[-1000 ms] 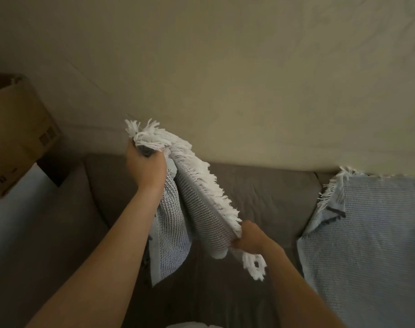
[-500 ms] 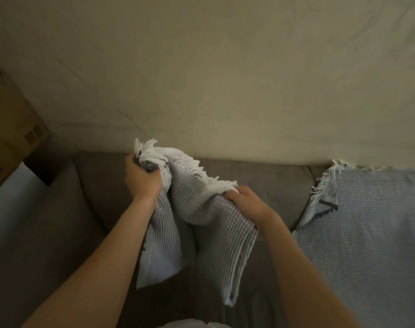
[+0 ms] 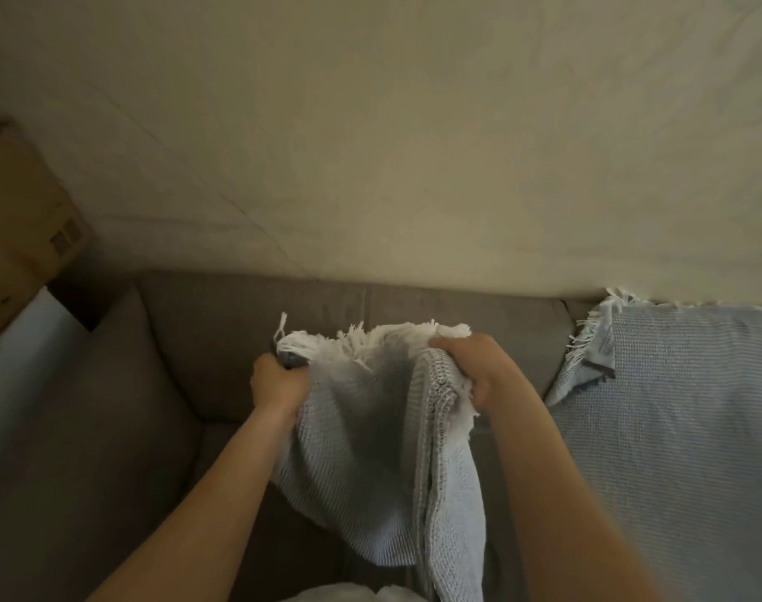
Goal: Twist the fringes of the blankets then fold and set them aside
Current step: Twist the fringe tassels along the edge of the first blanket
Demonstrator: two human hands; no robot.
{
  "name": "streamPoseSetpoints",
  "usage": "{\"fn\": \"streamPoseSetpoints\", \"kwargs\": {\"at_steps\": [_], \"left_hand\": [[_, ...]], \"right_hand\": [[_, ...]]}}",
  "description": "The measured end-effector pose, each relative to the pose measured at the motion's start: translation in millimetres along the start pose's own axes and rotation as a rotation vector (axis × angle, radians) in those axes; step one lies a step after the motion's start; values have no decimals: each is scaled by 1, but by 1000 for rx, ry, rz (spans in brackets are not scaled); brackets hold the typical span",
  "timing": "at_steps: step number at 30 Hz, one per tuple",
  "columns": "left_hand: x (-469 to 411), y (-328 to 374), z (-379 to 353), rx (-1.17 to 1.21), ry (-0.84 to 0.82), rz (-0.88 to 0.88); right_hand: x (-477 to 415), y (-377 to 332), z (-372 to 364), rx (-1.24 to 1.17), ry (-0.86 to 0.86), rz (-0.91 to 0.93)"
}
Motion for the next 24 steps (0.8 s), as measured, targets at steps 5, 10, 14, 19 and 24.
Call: {"fn": "streamPoseSetpoints", "kwargs": {"at_steps": [5,10,14,19,24], "left_hand": [[60,8,-25,170,-306,-207],[86,11,-30,277,-346,-172],[92,12,-16,383,-384,-90],[100,6,0,354,-424,-102],[110,10,13,331,-355,-219]], "right_hand": [[23,11,-20,15,-163,-115],[46,23,-42,-111,-210,-74],[61,29,-43,-115,-247,-25],[79,38,-53,-47,-180,69],[99,40,-64,-118,-177,88]]}}
Point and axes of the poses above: each hand's wrist, its own x-axis away from the middle knuckle, its own z-axis out of the back of the hand, y = z × x, the point moved 1 cm from there along -x, towards the middle knuckle, and after that the axes turned 4 degrees about y, right-handed, at the moved point
